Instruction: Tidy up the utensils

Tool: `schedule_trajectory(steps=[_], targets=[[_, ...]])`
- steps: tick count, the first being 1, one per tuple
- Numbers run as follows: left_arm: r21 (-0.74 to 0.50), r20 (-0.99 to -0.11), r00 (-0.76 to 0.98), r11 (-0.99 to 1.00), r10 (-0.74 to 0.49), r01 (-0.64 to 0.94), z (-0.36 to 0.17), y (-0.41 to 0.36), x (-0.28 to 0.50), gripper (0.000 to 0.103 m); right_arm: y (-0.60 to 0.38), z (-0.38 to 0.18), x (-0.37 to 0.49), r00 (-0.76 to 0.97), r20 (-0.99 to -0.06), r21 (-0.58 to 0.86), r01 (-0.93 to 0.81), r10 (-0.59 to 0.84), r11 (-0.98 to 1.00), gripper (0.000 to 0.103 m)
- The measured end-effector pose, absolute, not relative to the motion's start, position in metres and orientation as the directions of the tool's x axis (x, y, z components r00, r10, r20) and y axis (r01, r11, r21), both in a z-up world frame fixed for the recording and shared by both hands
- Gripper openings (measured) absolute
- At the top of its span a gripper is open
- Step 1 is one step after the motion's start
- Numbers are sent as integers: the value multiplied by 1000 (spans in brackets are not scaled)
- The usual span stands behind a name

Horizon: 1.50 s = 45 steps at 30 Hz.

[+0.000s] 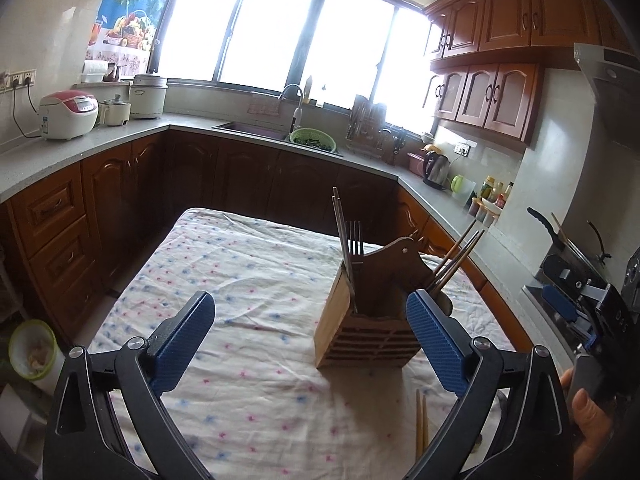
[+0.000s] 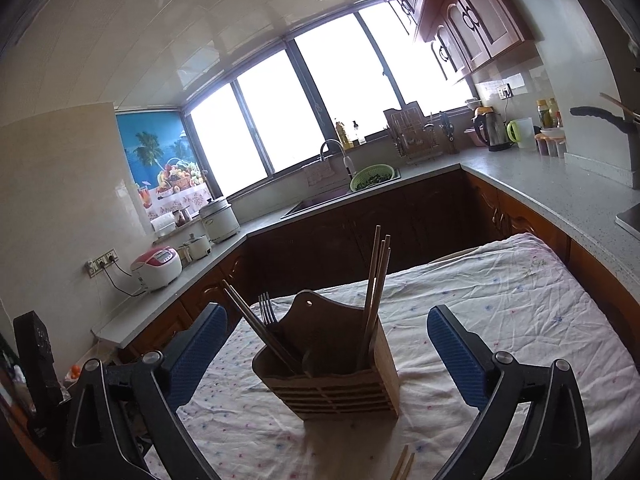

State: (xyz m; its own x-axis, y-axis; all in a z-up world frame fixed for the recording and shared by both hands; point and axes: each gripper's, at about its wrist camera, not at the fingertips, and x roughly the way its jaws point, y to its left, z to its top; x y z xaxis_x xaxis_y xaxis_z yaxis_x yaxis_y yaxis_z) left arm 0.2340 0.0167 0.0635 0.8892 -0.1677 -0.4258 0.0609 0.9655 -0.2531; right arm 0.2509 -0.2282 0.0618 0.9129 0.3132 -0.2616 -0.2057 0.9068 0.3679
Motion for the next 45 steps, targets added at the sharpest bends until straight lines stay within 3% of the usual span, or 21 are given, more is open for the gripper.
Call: schedule_trajectory(steps=[7, 14, 26, 35, 45], targets=[[-184, -400, 909, 982, -118, 47, 62, 12, 190, 103, -219, 52, 208, 912, -253, 334, -231, 323, 914, 103], [-33, -325, 945, 999, -35, 26, 53, -4, 134, 103, -204, 33, 157, 914, -259, 239, -254, 314, 937, 103], [-32, -346, 937, 998, -53, 44, 41, 1, 82, 103, -203, 1, 95, 919, -288, 169, -230, 271, 959, 103], [-22, -226, 973, 999, -40, 36, 68, -1, 41, 103, -206, 53, 56, 953, -159, 79, -249, 259, 965, 103], [7, -264, 965, 1000, -6, 8, 9, -13, 34, 103, -195, -19, 43, 971, -173, 38, -161, 165, 986, 103]])
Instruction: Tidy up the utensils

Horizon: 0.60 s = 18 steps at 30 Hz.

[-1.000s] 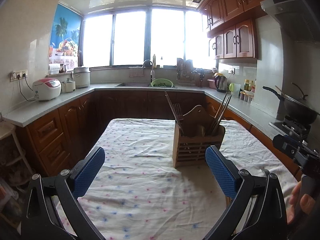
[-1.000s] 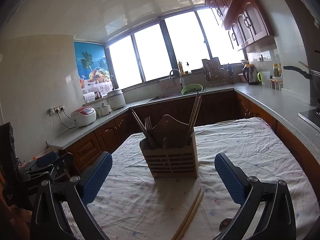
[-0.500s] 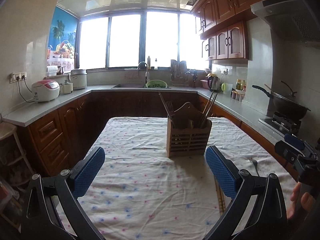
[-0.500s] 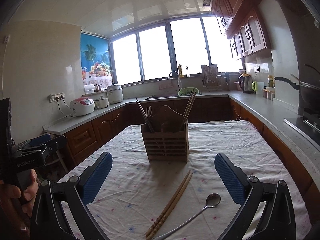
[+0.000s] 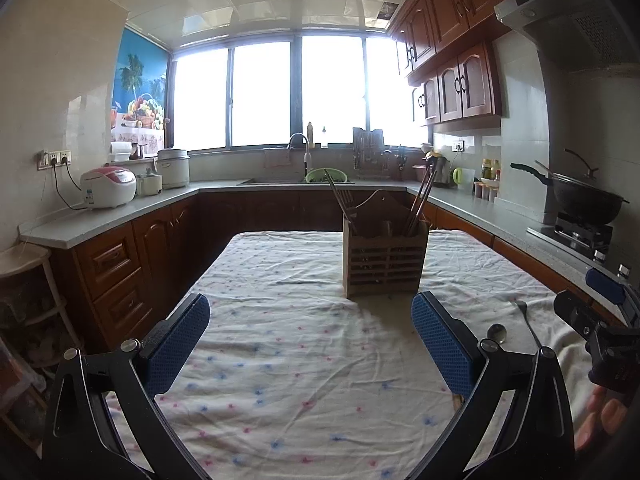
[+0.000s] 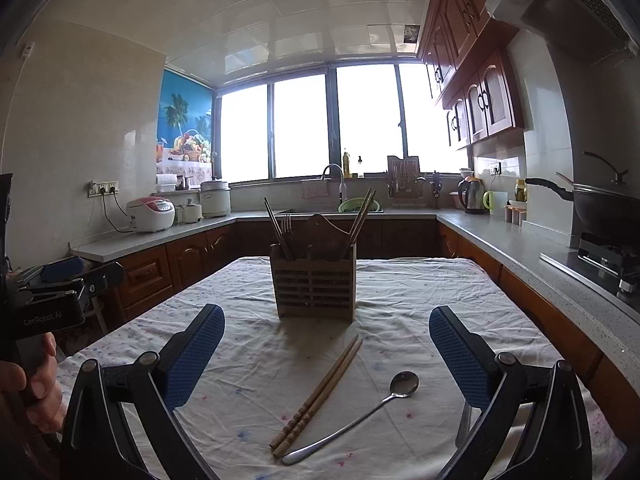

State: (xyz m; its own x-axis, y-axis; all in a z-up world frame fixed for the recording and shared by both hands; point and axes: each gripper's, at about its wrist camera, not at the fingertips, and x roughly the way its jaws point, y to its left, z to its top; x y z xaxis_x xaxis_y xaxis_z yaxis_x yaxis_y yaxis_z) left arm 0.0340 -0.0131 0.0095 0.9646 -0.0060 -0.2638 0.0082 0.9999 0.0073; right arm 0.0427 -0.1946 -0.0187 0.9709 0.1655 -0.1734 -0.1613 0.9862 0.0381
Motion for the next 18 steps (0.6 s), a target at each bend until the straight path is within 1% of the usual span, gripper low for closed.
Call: schedule_trajectory(steps=[9, 18], targets=[[27, -298, 954, 1000, 18, -11, -8, -14, 32, 103, -194, -38, 32, 974, -185, 38, -125, 130, 991, 103], [24, -300, 954, 1000, 22, -15, -13, -13, 28, 103, -205, -47, 31, 973, -192, 103, -114, 132, 988, 103]])
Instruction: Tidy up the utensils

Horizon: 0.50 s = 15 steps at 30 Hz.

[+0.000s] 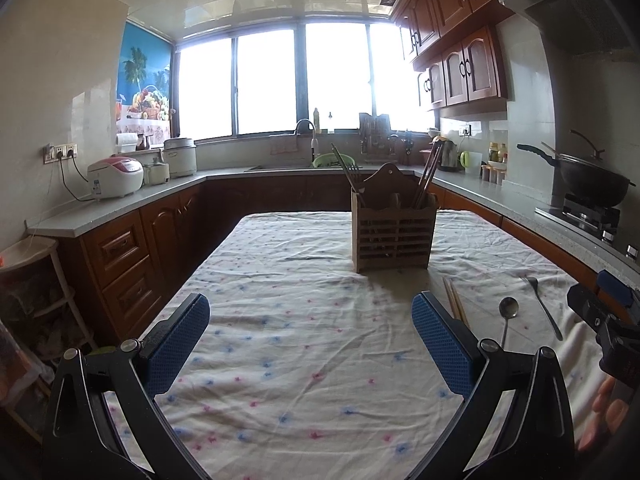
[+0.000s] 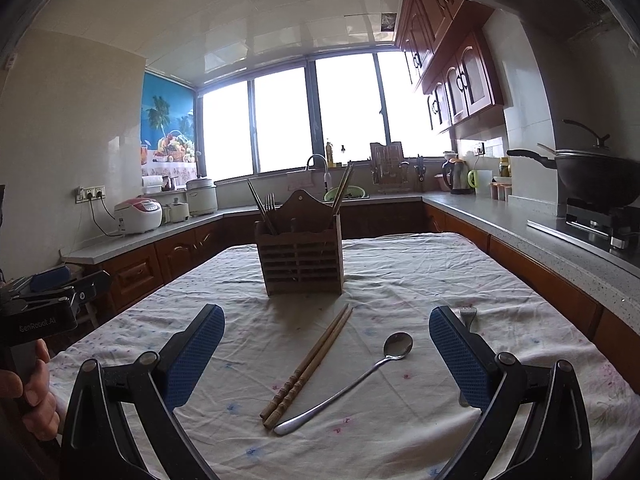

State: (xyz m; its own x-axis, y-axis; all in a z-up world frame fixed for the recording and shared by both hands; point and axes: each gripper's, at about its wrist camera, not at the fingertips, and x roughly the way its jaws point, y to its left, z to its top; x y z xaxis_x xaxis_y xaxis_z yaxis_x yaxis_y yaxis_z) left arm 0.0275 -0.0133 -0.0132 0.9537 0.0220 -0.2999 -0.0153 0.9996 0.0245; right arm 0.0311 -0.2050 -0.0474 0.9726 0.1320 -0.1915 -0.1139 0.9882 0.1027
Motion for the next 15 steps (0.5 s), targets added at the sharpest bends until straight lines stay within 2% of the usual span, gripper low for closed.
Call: schedule_trajectory(steps=[15], targets=[[9, -313, 949, 1000, 24, -22, -12, -9, 28, 103, -206, -50, 30, 973, -187, 104, -115, 133, 988, 103]])
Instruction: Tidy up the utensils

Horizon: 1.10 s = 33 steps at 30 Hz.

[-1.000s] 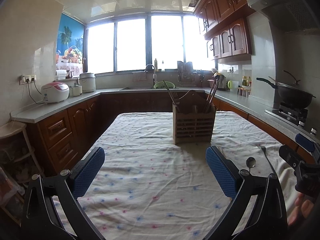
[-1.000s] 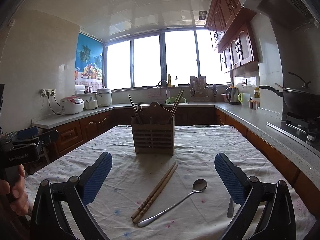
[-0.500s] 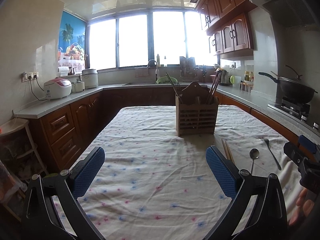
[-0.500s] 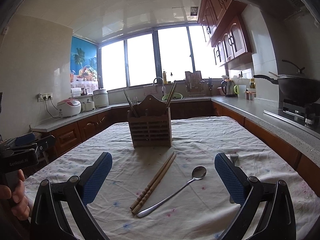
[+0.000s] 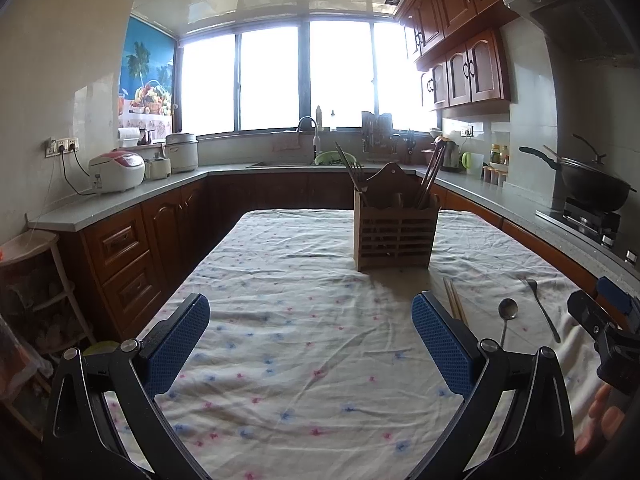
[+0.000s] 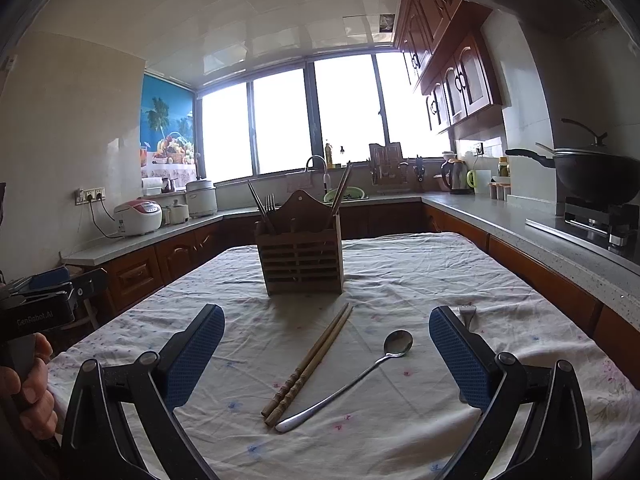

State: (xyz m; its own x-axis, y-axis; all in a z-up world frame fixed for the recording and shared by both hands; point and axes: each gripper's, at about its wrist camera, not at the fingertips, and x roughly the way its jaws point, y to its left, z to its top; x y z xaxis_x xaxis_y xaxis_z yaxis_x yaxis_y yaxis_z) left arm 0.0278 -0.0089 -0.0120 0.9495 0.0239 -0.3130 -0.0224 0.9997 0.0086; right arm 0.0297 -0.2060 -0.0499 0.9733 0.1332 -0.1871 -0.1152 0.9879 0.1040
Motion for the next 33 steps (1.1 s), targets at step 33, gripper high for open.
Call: schedule_trajectory(steps=[33], targets=[[6, -328, 945, 1000, 6, -4, -13, -11, 31, 103, -203, -51, 30, 970, -201, 98, -122, 140, 988, 103]])
